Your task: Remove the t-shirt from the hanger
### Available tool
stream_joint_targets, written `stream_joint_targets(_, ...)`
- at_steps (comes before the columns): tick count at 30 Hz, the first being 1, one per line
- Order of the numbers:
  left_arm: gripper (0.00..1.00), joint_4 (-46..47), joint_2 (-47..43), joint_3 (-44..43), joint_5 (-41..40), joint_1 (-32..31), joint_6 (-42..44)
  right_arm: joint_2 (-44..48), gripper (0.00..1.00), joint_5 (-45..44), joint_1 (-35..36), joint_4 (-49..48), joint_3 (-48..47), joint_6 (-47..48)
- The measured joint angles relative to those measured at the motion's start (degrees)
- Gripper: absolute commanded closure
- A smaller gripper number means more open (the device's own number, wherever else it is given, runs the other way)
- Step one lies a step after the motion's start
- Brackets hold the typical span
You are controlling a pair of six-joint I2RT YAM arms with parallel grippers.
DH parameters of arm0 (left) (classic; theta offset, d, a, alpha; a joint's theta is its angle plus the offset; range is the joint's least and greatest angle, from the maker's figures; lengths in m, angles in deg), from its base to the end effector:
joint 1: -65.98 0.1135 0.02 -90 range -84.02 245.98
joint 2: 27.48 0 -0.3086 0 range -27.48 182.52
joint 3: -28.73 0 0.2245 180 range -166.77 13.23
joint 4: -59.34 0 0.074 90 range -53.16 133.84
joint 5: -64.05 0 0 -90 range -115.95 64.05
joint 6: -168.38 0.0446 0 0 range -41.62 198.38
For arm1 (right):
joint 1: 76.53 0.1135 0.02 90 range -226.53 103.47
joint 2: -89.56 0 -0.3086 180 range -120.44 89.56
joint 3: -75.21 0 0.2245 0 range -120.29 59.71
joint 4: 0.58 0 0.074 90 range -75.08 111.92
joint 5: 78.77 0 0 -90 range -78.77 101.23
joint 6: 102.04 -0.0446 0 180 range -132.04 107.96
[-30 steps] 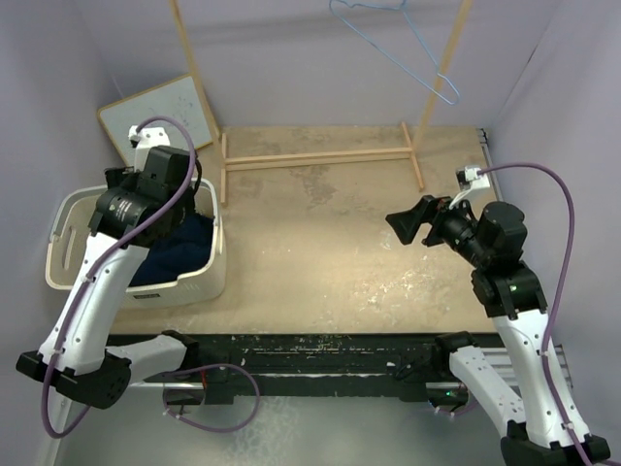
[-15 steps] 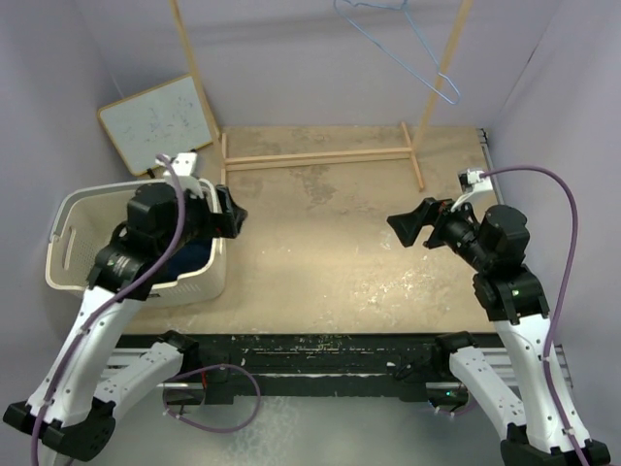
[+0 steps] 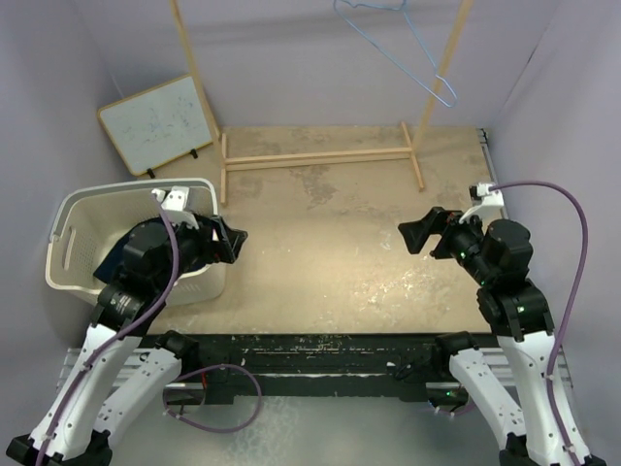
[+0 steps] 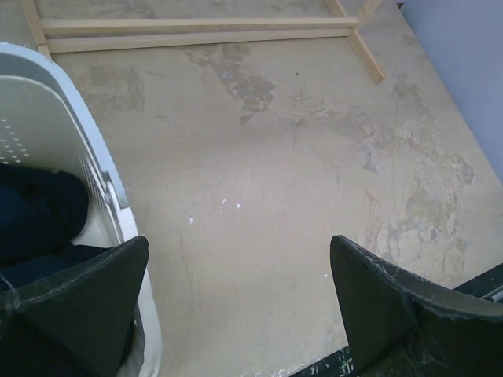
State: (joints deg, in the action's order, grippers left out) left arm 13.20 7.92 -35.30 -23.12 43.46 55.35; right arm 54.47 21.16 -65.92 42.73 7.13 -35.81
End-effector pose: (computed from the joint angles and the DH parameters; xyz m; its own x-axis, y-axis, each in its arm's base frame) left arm 0.0717 -0.0321 0.3642 -0.4224 -0.2478 -0.8718 0.2833 0.8776 -0.3868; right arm 0.0692 0.0208 0.3920 -0.3015 0.3475 -0.8879 -0.2476 0.8708 0.4248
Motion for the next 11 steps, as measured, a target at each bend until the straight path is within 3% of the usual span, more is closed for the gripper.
stream_joint_targets(11,0.01,-0.4,0.3,0.0,-1.9,0.0,-0.4,0.7,0.01,-1.7,0.0,0.1,0.9,0.8)
